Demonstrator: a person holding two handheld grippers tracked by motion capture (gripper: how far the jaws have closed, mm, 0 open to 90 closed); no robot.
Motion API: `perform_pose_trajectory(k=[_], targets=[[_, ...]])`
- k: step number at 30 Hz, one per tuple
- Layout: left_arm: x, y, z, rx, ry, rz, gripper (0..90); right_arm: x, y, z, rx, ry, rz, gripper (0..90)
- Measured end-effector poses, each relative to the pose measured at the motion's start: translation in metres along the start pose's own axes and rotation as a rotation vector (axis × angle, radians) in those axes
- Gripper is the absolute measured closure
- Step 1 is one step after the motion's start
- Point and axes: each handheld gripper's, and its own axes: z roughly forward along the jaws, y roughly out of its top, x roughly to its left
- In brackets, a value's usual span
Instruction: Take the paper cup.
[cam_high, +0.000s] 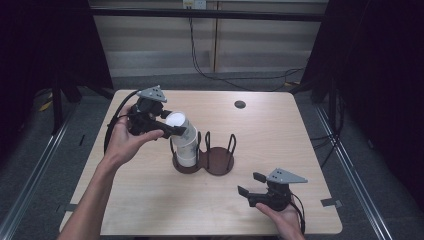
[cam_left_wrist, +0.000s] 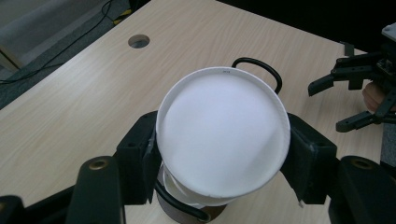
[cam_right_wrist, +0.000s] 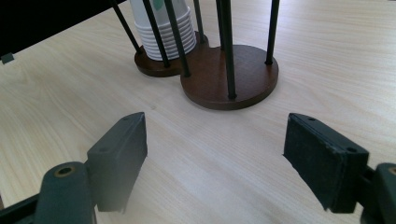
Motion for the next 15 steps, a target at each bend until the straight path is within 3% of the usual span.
perform_pose_trajectory(k=[7, 10, 15], targets=[[-0.010, -0.012, -0.005, -0.026, -0.013, 0.001, 36.8, 0.000, 0.000, 0.001, -0.002, 0.007, -0.003, 19.0], [-0.016, -0.016, -0.007, -0.018, 0.003, 0.007, 36.8, 0.000, 0.001, 0.000, -0.005, 0.018, -0.007, 17.5], [-0.021, -0.023, -0.007, -0.033, -0.018, 0.001, 36.8, 0.001, 0.001, 0.000, -0.013, 0.020, -0.001, 16.4]])
